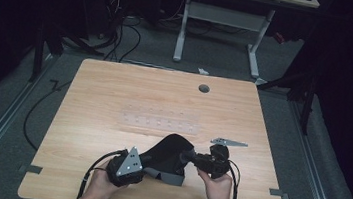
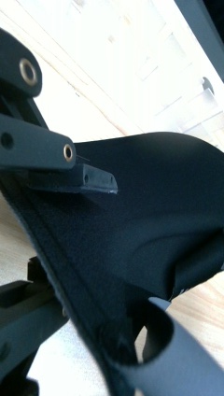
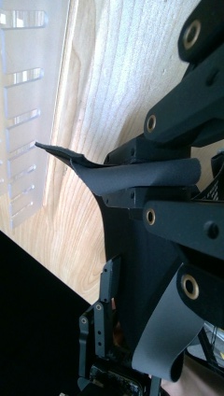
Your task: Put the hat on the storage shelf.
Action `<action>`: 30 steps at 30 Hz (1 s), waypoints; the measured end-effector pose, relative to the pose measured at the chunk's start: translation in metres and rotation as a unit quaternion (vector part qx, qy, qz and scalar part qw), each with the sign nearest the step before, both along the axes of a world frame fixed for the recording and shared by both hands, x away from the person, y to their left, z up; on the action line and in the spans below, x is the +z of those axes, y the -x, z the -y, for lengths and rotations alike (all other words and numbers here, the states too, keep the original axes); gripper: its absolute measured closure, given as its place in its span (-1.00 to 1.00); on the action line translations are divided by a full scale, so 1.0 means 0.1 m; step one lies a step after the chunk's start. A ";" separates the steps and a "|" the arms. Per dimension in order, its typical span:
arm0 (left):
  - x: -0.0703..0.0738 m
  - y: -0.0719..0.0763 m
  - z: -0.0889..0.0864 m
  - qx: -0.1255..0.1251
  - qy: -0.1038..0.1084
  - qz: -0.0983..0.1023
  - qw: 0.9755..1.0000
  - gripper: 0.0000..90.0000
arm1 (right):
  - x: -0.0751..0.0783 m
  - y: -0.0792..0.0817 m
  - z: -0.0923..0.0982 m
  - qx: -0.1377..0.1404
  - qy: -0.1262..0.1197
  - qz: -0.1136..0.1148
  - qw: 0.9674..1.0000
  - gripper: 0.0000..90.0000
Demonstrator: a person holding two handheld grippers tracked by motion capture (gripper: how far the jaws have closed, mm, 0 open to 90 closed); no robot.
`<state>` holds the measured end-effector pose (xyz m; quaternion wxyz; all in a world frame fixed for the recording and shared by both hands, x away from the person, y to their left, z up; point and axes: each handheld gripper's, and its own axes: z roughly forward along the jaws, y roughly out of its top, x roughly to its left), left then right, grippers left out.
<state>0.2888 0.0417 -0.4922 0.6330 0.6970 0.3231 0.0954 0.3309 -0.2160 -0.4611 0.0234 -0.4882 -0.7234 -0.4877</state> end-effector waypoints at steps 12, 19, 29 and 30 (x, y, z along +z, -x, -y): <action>0.12 0.07 -0.03 -0.057 -0.006 0.001 0.998 0.87 | -0.01 -0.06 0.01 -0.001 -0.017 -0.005 1.000 0.74; 0.18 0.14 0.05 -0.085 -0.003 -0.008 0.996 0.92 | -0.02 -0.13 0.04 -0.009 -0.040 -0.008 0.999 0.48; 0.18 0.04 -0.04 -0.066 0.021 -0.037 0.997 0.92 | -0.07 -0.08 0.16 -0.025 -0.055 0.009 0.998 0.17; 0.18 0.03 -0.05 -0.063 0.023 -0.040 0.997 0.92 | -0.07 -0.08 0.16 -0.025 -0.055 0.009 0.998 0.17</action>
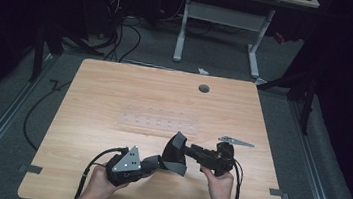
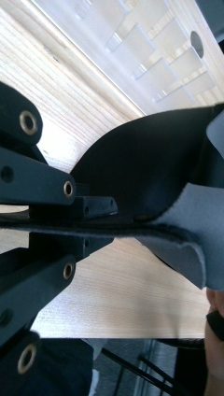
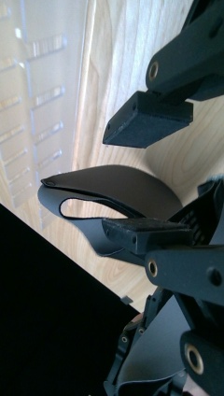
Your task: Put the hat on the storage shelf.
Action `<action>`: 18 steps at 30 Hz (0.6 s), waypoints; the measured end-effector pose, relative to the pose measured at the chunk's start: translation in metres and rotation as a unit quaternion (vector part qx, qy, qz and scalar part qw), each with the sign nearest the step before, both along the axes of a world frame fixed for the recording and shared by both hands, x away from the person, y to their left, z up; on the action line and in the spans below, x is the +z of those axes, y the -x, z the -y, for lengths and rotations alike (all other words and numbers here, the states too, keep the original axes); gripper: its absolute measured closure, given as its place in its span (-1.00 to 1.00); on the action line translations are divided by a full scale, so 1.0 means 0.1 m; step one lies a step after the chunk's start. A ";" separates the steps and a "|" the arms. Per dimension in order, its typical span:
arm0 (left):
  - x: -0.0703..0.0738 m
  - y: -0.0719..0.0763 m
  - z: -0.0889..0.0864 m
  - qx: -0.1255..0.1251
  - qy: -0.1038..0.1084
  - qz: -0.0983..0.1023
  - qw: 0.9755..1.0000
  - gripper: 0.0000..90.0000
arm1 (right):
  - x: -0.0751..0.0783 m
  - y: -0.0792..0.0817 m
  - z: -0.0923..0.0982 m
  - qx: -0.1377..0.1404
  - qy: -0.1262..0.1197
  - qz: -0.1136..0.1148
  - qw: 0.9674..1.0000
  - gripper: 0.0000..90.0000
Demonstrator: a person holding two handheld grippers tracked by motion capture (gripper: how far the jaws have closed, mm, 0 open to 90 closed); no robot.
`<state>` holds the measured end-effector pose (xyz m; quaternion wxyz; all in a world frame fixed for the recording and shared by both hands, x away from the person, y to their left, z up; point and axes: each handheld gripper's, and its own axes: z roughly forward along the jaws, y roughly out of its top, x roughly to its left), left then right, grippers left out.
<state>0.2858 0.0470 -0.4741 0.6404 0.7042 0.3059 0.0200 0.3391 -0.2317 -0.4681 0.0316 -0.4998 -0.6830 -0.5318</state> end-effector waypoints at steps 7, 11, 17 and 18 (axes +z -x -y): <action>0.04 -0.07 -0.08 0.027 0.017 -0.012 0.999 0.92 | -0.10 0.08 0.07 -0.034 0.075 0.052 0.995 0.12; 0.04 -0.09 -0.10 0.034 0.019 -0.016 0.999 0.92 | -0.16 0.10 0.09 -0.047 0.113 0.069 0.990 0.11; 0.08 -0.13 -0.13 0.048 0.033 -0.022 0.998 0.92 | -0.30 0.12 0.15 -0.078 0.179 0.088 0.977 0.06; 0.08 -0.14 -0.15 0.049 0.033 -0.020 0.998 0.92 | -0.31 0.12 0.16 -0.080 0.186 0.091 0.975 0.05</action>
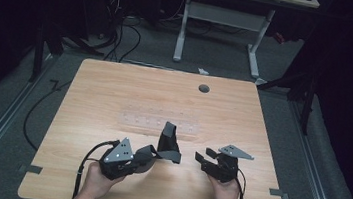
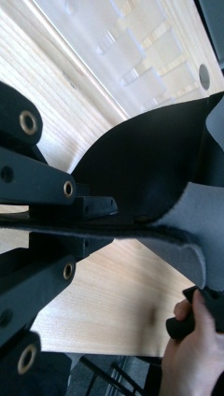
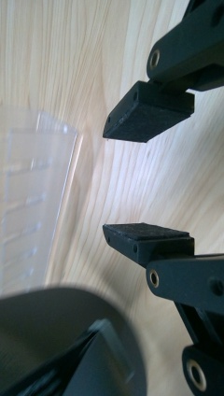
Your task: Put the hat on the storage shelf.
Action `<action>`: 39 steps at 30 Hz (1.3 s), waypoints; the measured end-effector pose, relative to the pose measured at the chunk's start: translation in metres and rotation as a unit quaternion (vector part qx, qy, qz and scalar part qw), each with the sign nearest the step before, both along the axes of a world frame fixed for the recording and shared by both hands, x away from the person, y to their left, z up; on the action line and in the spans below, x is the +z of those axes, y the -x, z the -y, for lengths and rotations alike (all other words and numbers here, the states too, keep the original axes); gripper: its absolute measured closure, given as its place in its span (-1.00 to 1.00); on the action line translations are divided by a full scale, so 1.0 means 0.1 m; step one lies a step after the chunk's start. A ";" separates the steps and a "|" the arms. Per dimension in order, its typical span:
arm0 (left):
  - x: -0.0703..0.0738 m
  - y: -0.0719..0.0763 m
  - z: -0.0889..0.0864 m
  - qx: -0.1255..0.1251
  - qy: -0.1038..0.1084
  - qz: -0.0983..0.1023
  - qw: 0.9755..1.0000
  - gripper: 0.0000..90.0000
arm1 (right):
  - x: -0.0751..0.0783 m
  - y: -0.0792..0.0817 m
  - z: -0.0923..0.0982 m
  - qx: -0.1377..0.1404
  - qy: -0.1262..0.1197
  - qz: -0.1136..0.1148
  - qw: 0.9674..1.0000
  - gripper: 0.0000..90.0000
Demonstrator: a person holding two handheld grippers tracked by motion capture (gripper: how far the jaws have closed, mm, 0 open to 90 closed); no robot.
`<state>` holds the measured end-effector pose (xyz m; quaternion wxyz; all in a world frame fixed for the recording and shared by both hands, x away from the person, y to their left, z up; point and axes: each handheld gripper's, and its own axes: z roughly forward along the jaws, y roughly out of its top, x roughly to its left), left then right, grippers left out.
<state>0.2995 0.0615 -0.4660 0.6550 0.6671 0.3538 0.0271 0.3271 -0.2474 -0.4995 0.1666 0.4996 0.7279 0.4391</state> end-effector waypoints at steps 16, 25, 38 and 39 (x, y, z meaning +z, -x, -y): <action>0.13 -0.19 -0.18 0.043 0.042 -0.008 0.998 0.92 | -0.23 -0.08 0.21 -0.063 0.095 0.001 0.993 -0.02; 0.19 -0.31 -0.26 0.069 0.056 -0.007 0.996 0.92 | -0.31 -0.12 0.25 -0.077 0.119 -0.027 0.989 -0.05; 0.42 -0.55 -0.39 0.114 0.083 0.013 0.990 0.92 | -0.31 -0.13 0.24 -0.080 0.127 -0.026 0.988 -0.08; 0.45 -0.57 -0.41 0.117 0.085 0.016 0.989 0.92 | -0.31 -0.13 0.24 -0.080 0.127 -0.026 0.988 -0.08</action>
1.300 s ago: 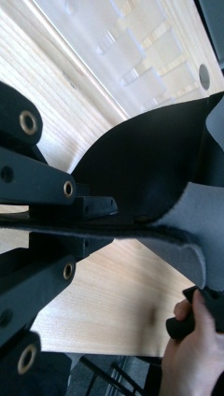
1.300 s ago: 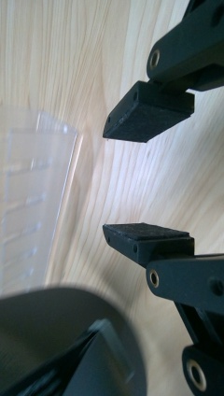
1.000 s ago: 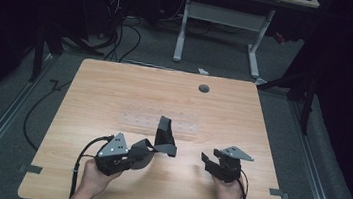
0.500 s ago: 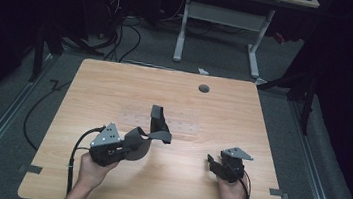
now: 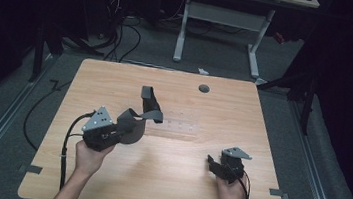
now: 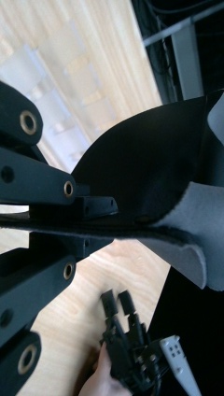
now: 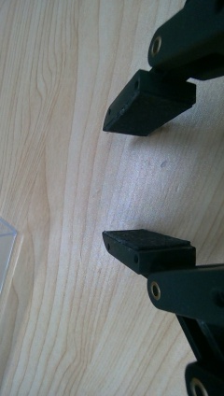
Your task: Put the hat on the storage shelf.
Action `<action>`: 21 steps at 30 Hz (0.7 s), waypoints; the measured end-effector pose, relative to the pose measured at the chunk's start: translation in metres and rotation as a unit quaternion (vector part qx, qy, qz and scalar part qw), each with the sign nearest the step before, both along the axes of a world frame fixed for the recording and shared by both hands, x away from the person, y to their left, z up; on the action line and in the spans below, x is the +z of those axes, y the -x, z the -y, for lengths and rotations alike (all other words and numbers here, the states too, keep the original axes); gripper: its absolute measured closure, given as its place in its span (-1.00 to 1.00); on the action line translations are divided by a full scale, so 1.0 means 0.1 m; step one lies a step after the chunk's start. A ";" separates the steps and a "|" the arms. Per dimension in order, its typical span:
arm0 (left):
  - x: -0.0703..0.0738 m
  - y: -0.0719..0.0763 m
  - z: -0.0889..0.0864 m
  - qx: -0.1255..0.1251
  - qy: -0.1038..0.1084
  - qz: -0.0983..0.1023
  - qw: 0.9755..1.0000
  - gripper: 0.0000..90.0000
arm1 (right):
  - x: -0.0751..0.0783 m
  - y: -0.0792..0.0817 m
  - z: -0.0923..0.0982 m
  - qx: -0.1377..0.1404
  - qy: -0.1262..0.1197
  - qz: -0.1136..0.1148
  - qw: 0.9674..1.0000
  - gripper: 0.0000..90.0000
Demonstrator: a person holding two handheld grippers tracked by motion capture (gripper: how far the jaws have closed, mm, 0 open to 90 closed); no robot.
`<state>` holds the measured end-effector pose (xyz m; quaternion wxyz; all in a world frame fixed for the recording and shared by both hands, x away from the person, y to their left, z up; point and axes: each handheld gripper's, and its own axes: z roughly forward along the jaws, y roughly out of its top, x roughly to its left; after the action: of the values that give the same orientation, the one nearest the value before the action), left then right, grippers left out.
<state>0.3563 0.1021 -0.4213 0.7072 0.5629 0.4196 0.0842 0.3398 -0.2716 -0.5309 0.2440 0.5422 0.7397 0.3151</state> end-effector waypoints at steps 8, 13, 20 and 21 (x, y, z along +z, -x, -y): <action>0.12 -0.16 -0.10 0.025 0.006 0.013 1.000 0.92 | 0.00 0.00 0.00 0.000 -0.001 -0.001 1.000 -0.09; 0.14 -0.26 -0.14 0.033 0.004 0.019 0.999 0.92 | 0.00 0.00 0.00 0.000 0.000 -0.001 1.000 -0.09; 0.13 -0.40 -0.16 0.039 -0.002 0.023 0.999 0.92 | 0.00 0.00 0.00 0.000 0.000 -0.001 1.000 -0.09; 0.13 -0.42 -0.17 0.039 -0.004 0.024 0.999 0.92 | 0.00 0.00 0.00 0.000 0.000 -0.001 1.000 -0.09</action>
<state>0.3982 0.1188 -0.4083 0.7112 0.5464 0.4236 0.1272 0.3394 -0.2714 -0.5309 0.2426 0.5424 0.7401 0.3149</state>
